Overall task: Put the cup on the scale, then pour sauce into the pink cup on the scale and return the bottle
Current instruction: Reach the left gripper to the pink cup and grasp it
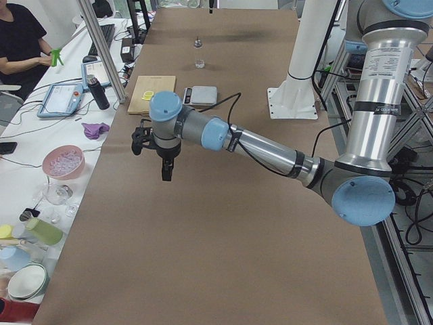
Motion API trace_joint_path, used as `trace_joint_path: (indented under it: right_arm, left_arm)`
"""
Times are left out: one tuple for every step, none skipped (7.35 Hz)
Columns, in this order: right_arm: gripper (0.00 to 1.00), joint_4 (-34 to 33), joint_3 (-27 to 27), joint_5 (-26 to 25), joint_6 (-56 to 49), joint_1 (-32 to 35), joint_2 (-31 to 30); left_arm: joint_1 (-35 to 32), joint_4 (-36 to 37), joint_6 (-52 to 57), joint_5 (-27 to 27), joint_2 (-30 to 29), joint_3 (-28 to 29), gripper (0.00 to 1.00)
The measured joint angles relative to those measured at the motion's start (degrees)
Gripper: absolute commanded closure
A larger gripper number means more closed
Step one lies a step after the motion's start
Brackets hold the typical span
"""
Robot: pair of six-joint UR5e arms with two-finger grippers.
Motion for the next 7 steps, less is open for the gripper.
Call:
trace_joint_path:
  right_arm:
    - [0.00,0.03,-0.01,0.14,0.49,-0.19,0.06]
    - [0.00,0.11,0.03,0.24,1.37,-0.46,0.17]
    - [0.00,0.13,0.05,0.29,1.90,-0.63,0.34]
    - [0.00,0.11,0.06,0.31,2.18,-0.76,0.52]
    - [0.00,0.10,0.02,0.38,2.31,-0.88,0.61]
    - [0.00,0.09,-0.04,0.67,2.41,-1.03,0.62]
    - [0.00,0.08,-0.12,1.15,2.46,-1.16,0.62]
  left_arm:
    - [3.71,-0.37,-6.67,0.05,-2.25,-0.64,0.02]
    - [8.01,-3.57,-14.38,0.32,-3.69,-0.88,0.02]
    - [12.16,-8.72,-22.85,1.76,-4.52,-0.58,0.02]
    - [15.70,-12.78,-29.84,4.11,-5.26,-0.17,0.02]
    - [19.22,-14.74,-35.43,6.81,-6.48,0.32,0.02]
    - [22.67,-15.59,-39.74,9.73,-8.32,1.20,0.02]
    - [25.50,-15.97,-43.30,12.33,-10.51,2.63,0.02]
